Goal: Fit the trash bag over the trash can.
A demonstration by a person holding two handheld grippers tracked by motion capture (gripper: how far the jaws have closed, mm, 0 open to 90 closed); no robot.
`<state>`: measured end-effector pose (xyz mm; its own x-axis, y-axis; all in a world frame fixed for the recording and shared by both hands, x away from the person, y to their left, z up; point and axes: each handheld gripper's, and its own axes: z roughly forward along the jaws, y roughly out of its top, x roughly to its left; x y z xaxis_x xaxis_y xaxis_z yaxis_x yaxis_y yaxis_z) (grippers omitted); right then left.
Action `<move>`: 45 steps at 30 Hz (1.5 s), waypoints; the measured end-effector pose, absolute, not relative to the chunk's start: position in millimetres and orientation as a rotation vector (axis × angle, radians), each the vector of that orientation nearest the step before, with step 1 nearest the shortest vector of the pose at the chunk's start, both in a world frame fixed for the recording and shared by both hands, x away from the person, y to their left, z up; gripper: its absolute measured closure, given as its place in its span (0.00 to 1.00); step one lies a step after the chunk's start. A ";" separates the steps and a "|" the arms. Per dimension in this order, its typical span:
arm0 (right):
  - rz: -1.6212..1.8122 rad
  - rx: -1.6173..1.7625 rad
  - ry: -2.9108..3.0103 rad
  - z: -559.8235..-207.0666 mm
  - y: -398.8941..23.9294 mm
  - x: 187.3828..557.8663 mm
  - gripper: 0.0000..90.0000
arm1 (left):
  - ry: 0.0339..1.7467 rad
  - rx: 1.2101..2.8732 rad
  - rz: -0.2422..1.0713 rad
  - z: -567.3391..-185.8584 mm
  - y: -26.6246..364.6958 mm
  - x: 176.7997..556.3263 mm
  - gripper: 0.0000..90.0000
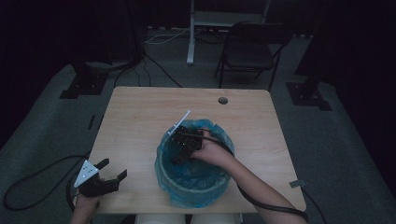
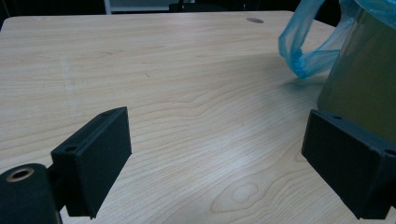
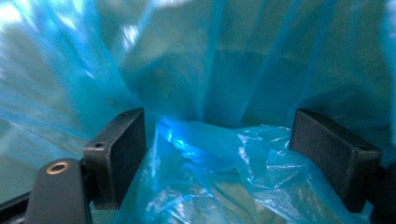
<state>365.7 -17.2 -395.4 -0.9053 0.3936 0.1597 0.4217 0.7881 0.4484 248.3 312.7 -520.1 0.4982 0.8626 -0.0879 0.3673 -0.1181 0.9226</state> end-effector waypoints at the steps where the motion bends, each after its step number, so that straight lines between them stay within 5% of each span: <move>1: -0.767 -0.675 -2.898 -393.3 -18.1 365.9 0.21 | 1.056 1.703 0.597 -520.3 313.2 248.0 0.10; 17: -1.279 -0.799 -2.739 -334.6 -109.3 348.5 0.21 | 1.085 1.708 0.575 -514.3 310.4 254.5 0.10; 30: -1.616 -1.191 -2.662 -342.3 -199.5 330.2 0.21 | 1.113 1.689 0.553 -509.4 309.6 263.1 0.10; 38: -1.649 -1.322 -2.580 -338.5 -192.2 373.7 0.24 | 1.105 1.709 0.501 -505.9 302.1 270.0 0.10; 43: -1.526 -1.237 -2.501 -342.0 -164.7 401.2 0.14 | 1.096 1.700 0.475 -502.1 290.1 276.9 0.10; 45: -1.470 -1.223 -2.553 -344.0 -153.7 408.4 0.24 | 1.086 1.741 0.476 -505.0 285.2 278.4 0.10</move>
<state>408.4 -153.7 -344.0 -0.7050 0.6356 0.3146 0.5913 0.2819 0.7556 278.4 285.2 -505.0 0.5216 0.8378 -0.1613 0.4493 -0.1090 0.8867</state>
